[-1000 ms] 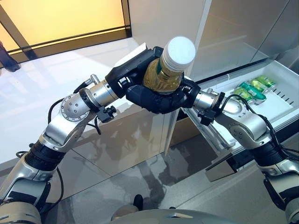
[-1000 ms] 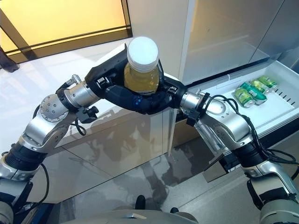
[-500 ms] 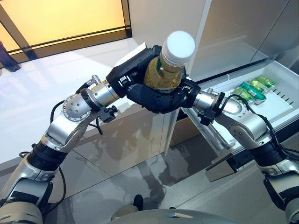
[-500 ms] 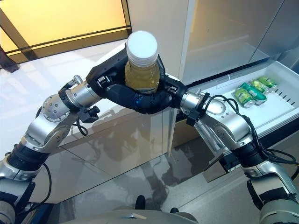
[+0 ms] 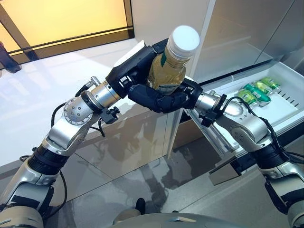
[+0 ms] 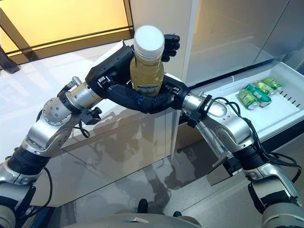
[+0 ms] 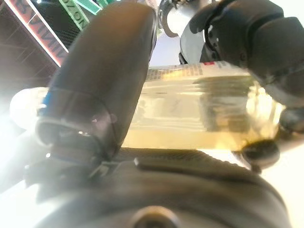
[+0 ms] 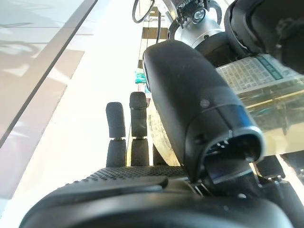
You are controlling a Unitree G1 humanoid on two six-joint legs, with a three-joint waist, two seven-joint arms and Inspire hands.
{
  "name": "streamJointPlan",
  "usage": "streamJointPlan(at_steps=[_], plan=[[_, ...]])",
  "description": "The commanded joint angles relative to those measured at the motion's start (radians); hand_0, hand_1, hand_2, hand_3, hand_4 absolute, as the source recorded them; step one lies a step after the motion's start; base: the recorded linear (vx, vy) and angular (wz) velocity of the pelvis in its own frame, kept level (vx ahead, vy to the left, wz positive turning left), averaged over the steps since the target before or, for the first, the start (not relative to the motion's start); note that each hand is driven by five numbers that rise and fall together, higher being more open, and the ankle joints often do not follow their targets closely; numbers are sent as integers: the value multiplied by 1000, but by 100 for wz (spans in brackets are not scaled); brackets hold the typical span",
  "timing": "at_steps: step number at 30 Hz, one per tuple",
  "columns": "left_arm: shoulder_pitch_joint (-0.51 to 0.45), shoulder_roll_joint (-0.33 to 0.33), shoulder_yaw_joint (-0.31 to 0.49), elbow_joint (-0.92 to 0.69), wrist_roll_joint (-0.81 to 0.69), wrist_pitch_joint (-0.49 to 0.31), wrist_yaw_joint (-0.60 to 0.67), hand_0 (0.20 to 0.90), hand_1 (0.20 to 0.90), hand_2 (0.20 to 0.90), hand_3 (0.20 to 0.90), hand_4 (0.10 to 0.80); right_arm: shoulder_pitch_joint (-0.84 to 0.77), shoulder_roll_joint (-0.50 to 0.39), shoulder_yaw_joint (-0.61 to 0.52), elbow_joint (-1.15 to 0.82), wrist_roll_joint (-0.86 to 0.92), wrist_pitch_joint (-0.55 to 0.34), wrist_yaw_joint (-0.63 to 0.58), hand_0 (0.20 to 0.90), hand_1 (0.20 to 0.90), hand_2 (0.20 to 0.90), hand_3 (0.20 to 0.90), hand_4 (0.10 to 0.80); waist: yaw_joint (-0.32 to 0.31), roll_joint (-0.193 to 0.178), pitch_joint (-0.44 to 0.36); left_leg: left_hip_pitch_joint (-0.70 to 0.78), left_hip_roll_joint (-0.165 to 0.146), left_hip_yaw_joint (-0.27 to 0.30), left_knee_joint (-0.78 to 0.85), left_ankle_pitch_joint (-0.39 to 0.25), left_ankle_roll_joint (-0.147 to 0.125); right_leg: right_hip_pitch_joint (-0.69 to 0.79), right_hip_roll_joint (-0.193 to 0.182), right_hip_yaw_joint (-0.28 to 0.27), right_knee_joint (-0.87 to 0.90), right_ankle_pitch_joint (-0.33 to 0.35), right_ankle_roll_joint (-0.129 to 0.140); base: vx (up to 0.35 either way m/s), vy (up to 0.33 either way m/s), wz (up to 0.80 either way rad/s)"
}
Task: Put drinks into fridge and close the fridge
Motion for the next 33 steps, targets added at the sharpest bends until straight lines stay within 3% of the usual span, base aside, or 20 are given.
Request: streamJointPlan(at_steps=[1, 9, 20, 22, 24, 27, 28, 33], plan=[[-8, 4, 138, 96, 90, -96, 131, 900, 900, 900, 900, 800, -97, 72, -113, -83, 72, -173, 11, 300, 300, 300, 200, 100, 8, -29, -137, 40, -31, 13, 1, -115, 19, -55, -17, 7, 21, 44, 61, 0, 0, 0], [54, 68, 221, 137, 158, -103, 179, 900, 900, 900, 900, 800, -63, 54, -167, -95, 77, -202, 0, 300, 300, 300, 200, 100, 18, -29, -137, 32, -30, 11, 3, -111, 18, -58, -16, 1, 19, 44, 60, 0, 0, 0], [282, -4, 392, 140, 140, -134, 236, 900, 900, 900, 900, 800, 29, 55, -288, -174, 71, -244, -17, 300, 300, 300, 200, 100, 33, -34, -130, 31, -30, -1, 3, -114, 21, -57, -14, -2, 21, 39, 57, -3, 0, 0], [307, -22, 403, 139, 58, -131, 211, 900, 900, 900, 900, 800, 39, 55, -299, -189, 69, -252, -27, 300, 300, 300, 200, 100, 34, -35, -128, 32, -30, -3, 3, -114, 21, -57, -14, -2, 21, 39, 57, 0, 0, 0], [357, -88, 424, 107, -135, -107, 80, 900, 900, 900, 900, 800, 70, 58, -335, -218, 54, -260, -30, 300, 300, 300, 200, 100, 36, -36, -130, 28, -31, -7, 3, -114, 21, -59, -14, -3, 20, 38, 56, -23, 1, 1], [415, -174, 443, 58, -393, -12, -79, 900, 900, 900, 900, 800, 116, 66, -376, -243, 28, -276, -17, 300, 300, 300, 200, 100, 36, -36, -127, 24, -28, -7, 2, -109, 20, -66, -15, -3, 24, 42, 56, -29, 2, 1], [447, -226, 441, 30, -530, 69, -166, 900, 900, 900, 900, 800, 139, 64, -398, -267, 17, -278, -21, 300, 300, 300, 200, 100, 34, -36, -127, 23, -28, -6, 2, -109, 18, -69, -15, -2, 26, 42, 56, 0, 0, 0], [498, -394, 374, -2, -882, 324, -429, 900, 900, 900, 900, 800, 147, 51, -429, -290, 3, -266, -57, 300, 300, 300, 200, 100, 22, -38, -121, 25, -27, 2, 2, -115, 19, -75, -12, 9, 30, 44, 50, -8, 5, -1]])
